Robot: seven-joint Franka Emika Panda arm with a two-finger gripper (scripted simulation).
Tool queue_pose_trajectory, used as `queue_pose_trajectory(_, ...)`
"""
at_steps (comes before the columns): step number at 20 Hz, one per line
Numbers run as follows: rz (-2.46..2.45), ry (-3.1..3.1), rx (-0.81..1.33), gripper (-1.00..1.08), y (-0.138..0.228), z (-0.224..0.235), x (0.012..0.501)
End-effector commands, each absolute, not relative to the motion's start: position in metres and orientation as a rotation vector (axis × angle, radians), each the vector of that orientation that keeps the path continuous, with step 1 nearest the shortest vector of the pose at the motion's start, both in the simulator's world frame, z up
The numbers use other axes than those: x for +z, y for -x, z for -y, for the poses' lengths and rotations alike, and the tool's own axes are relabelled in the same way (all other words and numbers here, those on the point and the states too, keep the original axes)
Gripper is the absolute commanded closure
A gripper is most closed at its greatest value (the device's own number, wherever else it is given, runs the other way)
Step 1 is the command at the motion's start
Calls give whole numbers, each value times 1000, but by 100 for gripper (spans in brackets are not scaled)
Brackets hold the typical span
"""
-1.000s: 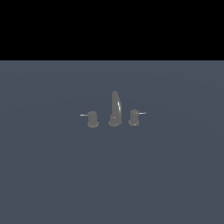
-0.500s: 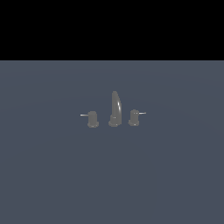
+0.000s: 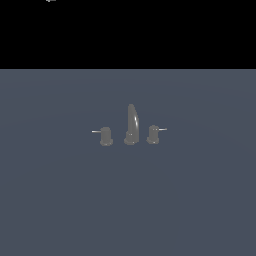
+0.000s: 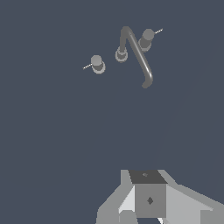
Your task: Turn on the faucet by rotating a designated handle.
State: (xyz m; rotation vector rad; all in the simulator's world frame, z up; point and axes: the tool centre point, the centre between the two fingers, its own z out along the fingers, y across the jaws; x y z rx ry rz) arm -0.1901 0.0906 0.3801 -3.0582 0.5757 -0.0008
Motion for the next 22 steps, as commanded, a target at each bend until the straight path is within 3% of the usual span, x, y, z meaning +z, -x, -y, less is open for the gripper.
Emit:
queue_pose_trajectory(1, -659, 3041, -1, 108, 180, -100, 365)
queue_pose_trajectory(22, -1259, 2848, 4, 108, 87, -145, 249)
